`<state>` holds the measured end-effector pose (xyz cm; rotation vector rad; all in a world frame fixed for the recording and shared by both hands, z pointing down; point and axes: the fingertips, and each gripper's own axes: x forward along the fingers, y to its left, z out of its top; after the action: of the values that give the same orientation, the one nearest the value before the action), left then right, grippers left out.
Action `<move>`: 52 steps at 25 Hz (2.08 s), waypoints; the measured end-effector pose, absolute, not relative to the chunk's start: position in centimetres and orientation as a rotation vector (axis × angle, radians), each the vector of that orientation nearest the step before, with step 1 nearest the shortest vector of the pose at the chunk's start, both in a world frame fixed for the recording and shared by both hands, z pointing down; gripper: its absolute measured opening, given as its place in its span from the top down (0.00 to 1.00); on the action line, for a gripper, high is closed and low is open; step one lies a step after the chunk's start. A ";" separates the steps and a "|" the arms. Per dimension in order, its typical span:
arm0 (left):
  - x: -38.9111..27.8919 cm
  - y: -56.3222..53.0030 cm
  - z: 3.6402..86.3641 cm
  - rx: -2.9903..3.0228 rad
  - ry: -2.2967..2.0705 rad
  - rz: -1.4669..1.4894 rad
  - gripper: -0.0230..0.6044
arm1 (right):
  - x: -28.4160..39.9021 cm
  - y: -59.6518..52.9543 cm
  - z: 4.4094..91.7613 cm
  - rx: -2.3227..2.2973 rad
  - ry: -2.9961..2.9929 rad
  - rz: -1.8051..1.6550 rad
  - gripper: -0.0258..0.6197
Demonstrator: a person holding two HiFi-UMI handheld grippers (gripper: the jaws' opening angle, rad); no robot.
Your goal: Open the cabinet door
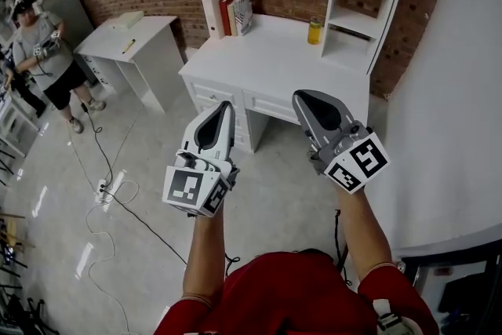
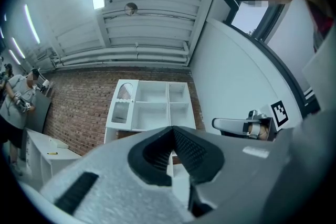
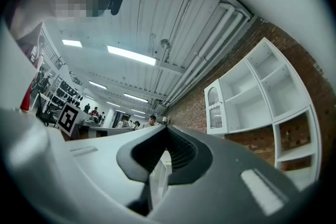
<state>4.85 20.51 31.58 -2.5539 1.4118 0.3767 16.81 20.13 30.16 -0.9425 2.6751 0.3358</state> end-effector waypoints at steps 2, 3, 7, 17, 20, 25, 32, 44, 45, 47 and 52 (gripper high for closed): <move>3.1 20.2 31.5 -2.544 1.413 0.381 0.96 | 15.5 19.6 30.0 -0.947 2.670 0.342 0.94; 2.2 20.0 31.5 -2.538 1.414 0.385 0.96 | 14.9 19.3 30.0 -0.950 2.667 0.349 0.94; -1.1 18.7 31.8 -2.520 1.431 0.379 0.96 | 12.6 17.6 30.0 -0.960 2.661 0.355 0.94; -5.4 11.1 31.7 -2.502 1.462 0.370 0.96 | 8.7 9.5 29.8 -0.923 2.682 0.370 0.94; -5.7 6.7 32.4 -2.506 1.470 0.332 0.96 | 8.4 5.0 30.2 -0.907 2.664 0.357 0.94; -6.1 -3.0 31.8 -2.504 1.469 0.303 0.96 | 8.4 -5.1 30.2 -0.891 2.643 0.358 0.94; -4.7 -18.1 29.4 -2.514 1.421 0.294 0.96 | 8.9 -19.2 28.5 -0.878 2.636 0.414 0.94; -3.6 -33.7 26.0 -2.540 1.354 0.308 0.96 | 9.9 -34.3 25.7 -0.895 2.653 0.415 0.94; -3.5 -34.6 25.6 -2.546 1.338 0.317 0.96 | 9.8 -35.1 25.4 -0.899 2.654 0.419 0.94; -3.1 -36.3 24.5 -2.566 1.288 0.354 0.96 | 9.7 -36.6 24.8 -0.914 2.653 0.420 0.94; -3.4 -40.6 22.3 -2.571 1.227 0.353 0.96 | 9.5 -39.7 22.5 -0.977 2.634 0.437 0.94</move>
<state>-3.44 -40.61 22.34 -2.5712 1.2266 0.3529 9.48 -39.67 22.46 -0.9770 2.6342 0.4368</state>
